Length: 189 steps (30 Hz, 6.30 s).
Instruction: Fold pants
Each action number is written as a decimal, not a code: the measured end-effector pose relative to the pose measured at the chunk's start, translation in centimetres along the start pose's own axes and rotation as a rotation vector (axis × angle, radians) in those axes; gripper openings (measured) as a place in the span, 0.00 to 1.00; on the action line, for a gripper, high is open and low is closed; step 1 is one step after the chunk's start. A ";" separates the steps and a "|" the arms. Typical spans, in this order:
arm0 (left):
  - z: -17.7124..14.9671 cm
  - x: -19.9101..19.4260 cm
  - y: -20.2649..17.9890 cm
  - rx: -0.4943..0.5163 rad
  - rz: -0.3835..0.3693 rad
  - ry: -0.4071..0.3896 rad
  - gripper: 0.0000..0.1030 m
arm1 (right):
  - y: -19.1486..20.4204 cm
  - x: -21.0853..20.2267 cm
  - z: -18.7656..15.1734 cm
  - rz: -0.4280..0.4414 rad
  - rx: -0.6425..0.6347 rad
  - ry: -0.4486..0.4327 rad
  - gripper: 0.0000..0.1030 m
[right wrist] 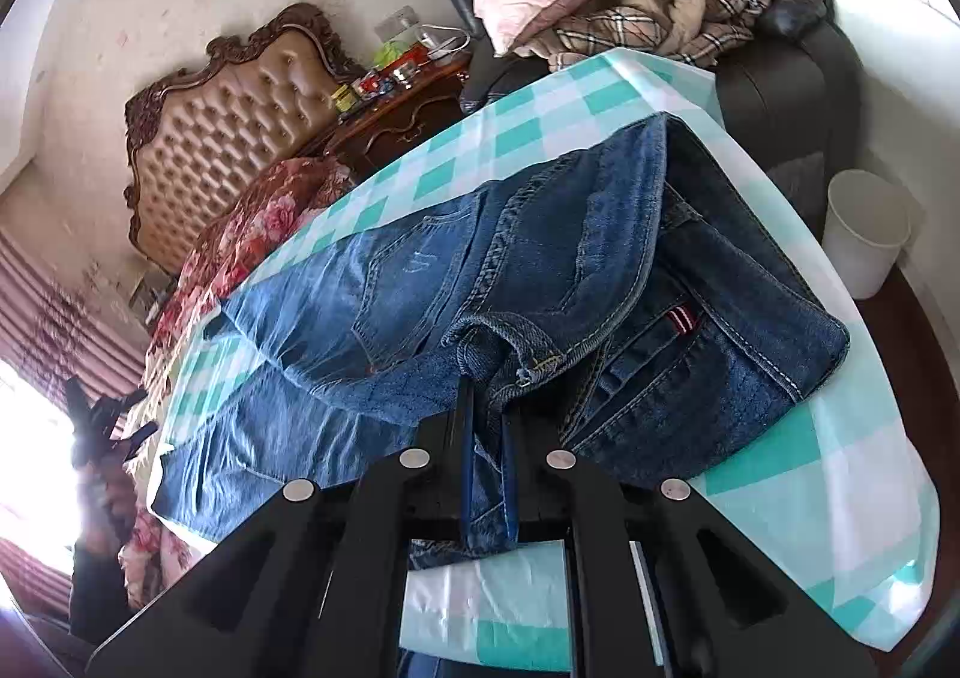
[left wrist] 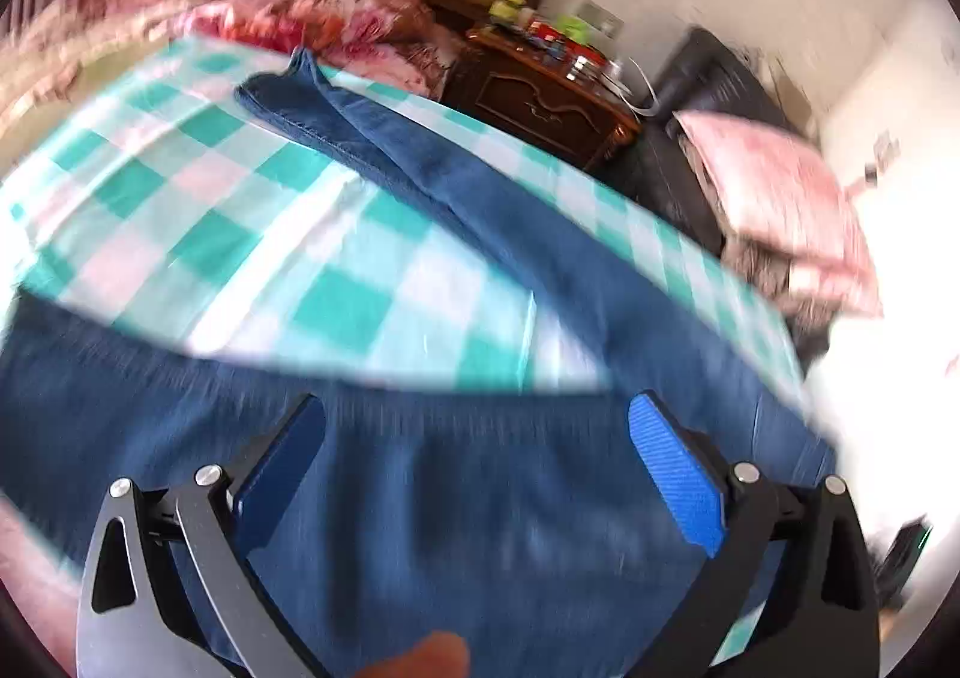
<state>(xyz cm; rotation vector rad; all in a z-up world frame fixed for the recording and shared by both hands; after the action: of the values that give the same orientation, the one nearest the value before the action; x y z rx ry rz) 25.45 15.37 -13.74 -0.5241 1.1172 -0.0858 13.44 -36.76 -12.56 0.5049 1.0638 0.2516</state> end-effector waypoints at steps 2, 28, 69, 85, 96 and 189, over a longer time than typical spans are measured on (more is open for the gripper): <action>4.3 1.9 2.2 -0.093 -0.054 0.008 0.93 | -0.4 0.2 0.1 -0.002 0.007 0.001 0.09; 20.2 11.6 6.4 -0.369 -0.229 0.050 0.01 | -2.8 1.7 2.7 -0.084 0.068 0.009 0.09; -6.7 1.9 15.3 -0.560 -0.372 0.014 0.21 | -8.7 2.1 0.2 -0.126 0.484 0.029 0.18; -14.3 -1.2 15.0 -0.484 -0.215 0.037 0.03 | -10.4 -0.2 0.1 -0.358 0.341 0.060 0.02; -15.5 -1.5 15.1 -0.469 -0.226 0.023 0.10 | -11.3 -0.5 -1.8 -0.426 0.307 0.052 0.02; -6.3 -8.2 31.7 -0.154 0.372 -0.210 0.05 | -10.8 -0.3 -2.5 -0.544 0.279 0.076 0.02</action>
<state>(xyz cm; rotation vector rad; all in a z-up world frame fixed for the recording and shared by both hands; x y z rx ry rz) 10.18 43.59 -23.00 -0.4431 1.0022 0.3737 10.63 -45.48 -18.81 0.4371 1.2758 -0.3649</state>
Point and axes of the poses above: each gripper's, at about its wrist camera, not at the fingertips, and x roughly the way its jaws point, y to its left, z to its top, the point moved 10 cm from there along x, roughly the way its jaws point, and after that the axes turned 13 degrees about y, right-handed, at the moved point
